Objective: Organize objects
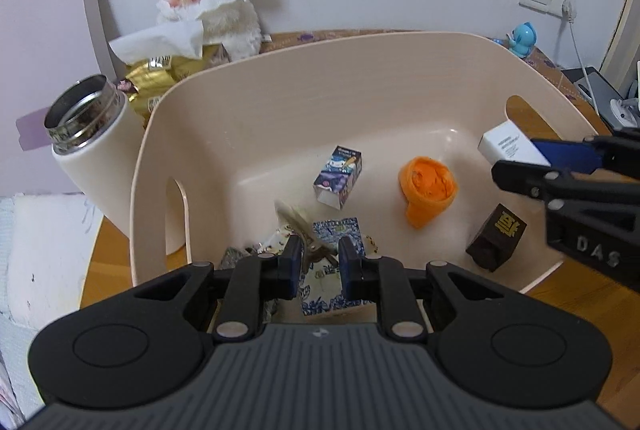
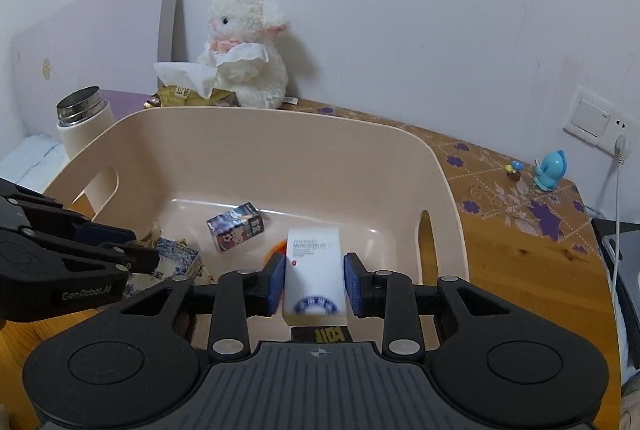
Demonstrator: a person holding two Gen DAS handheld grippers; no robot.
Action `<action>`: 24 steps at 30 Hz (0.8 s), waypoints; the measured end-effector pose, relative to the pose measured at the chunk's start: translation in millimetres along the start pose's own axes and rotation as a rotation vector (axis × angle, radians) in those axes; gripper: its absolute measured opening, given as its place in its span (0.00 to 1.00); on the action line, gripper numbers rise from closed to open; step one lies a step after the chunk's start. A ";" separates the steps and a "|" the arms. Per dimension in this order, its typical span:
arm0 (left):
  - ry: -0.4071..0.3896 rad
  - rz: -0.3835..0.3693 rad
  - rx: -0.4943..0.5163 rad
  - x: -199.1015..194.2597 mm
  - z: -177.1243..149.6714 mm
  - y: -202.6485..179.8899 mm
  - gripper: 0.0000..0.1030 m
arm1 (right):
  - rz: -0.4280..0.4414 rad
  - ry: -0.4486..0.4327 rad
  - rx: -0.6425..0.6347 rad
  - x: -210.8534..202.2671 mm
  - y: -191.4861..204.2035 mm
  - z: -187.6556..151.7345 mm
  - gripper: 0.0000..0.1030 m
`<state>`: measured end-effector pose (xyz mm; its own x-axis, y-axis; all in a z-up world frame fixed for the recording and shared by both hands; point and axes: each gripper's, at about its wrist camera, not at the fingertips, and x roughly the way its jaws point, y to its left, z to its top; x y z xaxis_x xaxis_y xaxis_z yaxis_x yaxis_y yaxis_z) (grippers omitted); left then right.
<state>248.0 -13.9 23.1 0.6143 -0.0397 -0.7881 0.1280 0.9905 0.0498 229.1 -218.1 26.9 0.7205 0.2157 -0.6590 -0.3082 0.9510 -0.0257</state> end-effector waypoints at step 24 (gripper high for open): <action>-0.217 0.020 -0.029 -124.4 -48.6 -2.7 0.82 | -0.034 -0.155 0.008 -139.6 26.4 -44.0 1.00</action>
<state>133.5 -5.2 91.2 0.7699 -0.0438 -0.6367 0.0931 0.9947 0.0441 93.0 -232.8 85.2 0.8178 0.2140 -0.5342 -0.2770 0.9601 -0.0394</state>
